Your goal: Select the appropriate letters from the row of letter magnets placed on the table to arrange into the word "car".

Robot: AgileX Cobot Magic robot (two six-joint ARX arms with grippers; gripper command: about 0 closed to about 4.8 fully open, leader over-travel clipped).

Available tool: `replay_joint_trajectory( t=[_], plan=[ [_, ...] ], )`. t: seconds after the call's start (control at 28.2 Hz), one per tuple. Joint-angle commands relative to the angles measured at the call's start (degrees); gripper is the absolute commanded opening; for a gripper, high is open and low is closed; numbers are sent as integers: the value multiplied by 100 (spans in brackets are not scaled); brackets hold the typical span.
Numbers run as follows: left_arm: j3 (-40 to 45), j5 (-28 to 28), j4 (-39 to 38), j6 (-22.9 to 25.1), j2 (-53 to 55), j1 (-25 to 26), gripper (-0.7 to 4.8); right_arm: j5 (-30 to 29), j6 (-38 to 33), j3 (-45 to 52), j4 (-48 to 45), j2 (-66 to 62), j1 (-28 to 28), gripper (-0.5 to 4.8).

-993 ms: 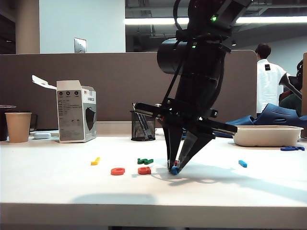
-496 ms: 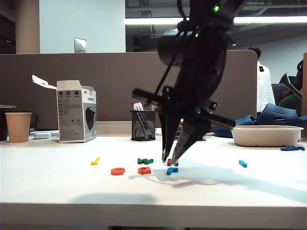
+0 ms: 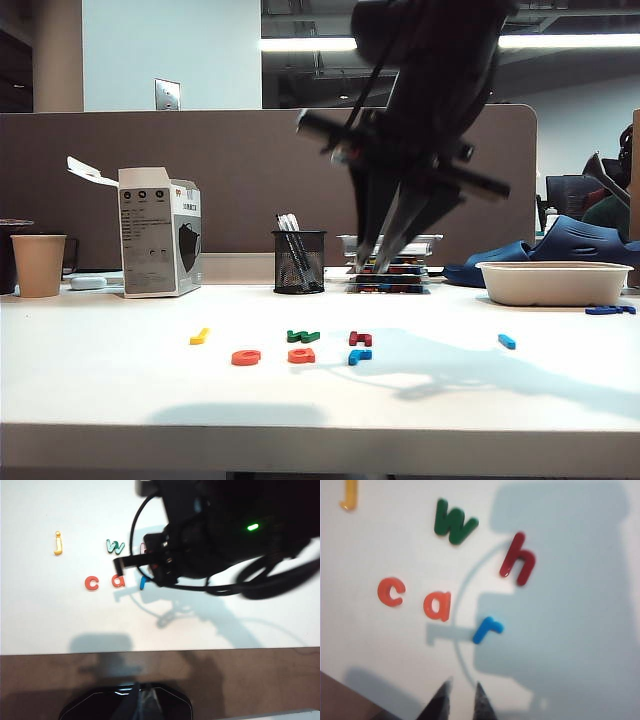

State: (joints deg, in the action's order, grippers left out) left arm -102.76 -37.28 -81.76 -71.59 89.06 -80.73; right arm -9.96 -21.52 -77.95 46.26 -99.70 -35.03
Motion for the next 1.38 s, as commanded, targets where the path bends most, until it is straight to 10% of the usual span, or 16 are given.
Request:
replay_joint_trajectory(
  t=[0.04,0.85,1.13,1.38],
  plan=[
    [-9,-44,-42,22,-11,2,-5,264,396,-9,142,319,118,62],
    [-11,-42,170,2,-11,2,-5,520,2417,-9,372,3939,2855,-7],
    [-11,-271,219,7,-9,4,-5,-640,2518,203,321,4669,4387,-7],
    [-11,-348,221,236,-11,4,-5,-682,2452,1150,275,5211,4406,-7]
  ],
)
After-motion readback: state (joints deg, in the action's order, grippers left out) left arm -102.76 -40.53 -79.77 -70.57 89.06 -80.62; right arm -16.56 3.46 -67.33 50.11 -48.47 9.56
